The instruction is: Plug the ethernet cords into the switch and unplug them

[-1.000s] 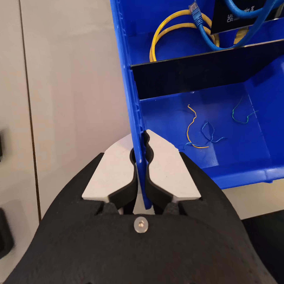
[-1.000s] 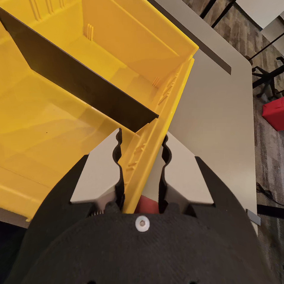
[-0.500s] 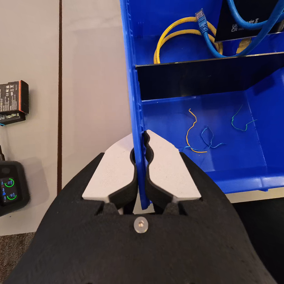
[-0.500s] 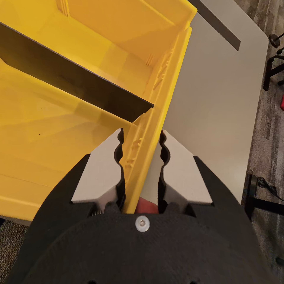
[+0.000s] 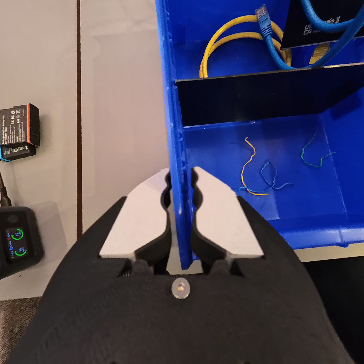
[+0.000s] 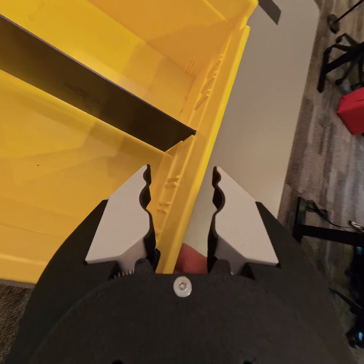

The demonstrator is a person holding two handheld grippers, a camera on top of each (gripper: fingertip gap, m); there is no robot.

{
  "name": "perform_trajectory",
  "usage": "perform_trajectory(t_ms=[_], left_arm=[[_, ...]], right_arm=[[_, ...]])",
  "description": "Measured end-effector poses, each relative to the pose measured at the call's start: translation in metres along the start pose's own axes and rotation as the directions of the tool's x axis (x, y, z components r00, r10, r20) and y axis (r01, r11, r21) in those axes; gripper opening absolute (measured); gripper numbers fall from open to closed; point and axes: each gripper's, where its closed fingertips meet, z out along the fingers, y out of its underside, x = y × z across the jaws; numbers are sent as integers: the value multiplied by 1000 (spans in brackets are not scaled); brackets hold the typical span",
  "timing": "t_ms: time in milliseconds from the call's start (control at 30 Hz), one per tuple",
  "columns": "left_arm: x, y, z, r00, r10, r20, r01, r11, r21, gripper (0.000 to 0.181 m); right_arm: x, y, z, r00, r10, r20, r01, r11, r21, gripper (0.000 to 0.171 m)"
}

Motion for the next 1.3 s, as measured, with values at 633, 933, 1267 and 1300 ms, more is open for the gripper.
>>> perform_trajectory(t_ms=[633,933,1267,1300], left_arm=[[107,-126,-77,954,295,57,-294,876,383,58],[211,-159,-25,895,445,-20,-414,848,330,63],[179,-184,56,948,306,89,-315,940,127,65],[176,-183,62,949,302,93,-311,944,106,63]], right_arm=[[-91,-184,-113,978,-162,-133,204,879,430,61],[-268,-238,-126,915,-385,118,256,783,566,54],[-356,-213,-96,824,-543,159,388,747,540,52],[-361,-209,-94,814,-557,164,400,742,538,52]])
